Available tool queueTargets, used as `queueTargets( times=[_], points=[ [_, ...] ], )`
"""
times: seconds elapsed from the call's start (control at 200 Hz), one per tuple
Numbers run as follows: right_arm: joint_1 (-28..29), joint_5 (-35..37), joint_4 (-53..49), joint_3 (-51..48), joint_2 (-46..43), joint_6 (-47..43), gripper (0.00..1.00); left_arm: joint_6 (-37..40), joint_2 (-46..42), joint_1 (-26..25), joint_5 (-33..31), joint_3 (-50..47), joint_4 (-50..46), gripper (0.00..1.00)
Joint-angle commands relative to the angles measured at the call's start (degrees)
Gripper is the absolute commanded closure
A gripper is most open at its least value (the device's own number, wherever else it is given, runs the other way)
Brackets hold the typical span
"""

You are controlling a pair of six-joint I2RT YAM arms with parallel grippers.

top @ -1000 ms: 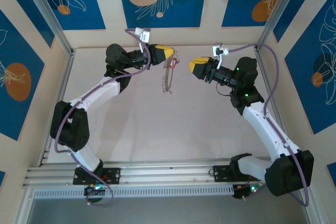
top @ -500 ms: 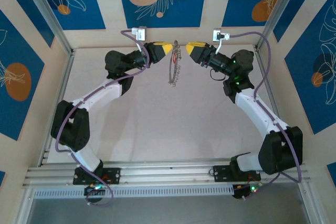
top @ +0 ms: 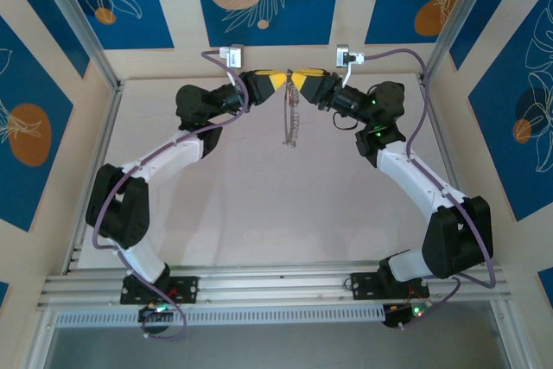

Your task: Put the keys on the keyring

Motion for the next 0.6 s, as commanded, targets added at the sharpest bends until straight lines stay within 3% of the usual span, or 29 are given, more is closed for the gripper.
queueTargets(
  times=[0.0, 0.32, 0.595],
  points=[
    [0.5, -0.6, 1.9, 2.3, 0.9, -0.3, 0.72, -0.4, 0.4, -0.5, -1.5, 1.0, 3.4, 1.0],
    [1.1, -1.6, 1.5, 2.5, 2.0, -0.3, 0.78, -0.3, 0.7, -0.6, -1.4, 1.5, 3.4, 1.0],
    [1.2, -2.1, 1.5, 1.9, 2.0, -0.3, 0.97, -0.3, 0.6, -0.6, -1.5, 1.6, 3.4, 1.0]
  ],
)
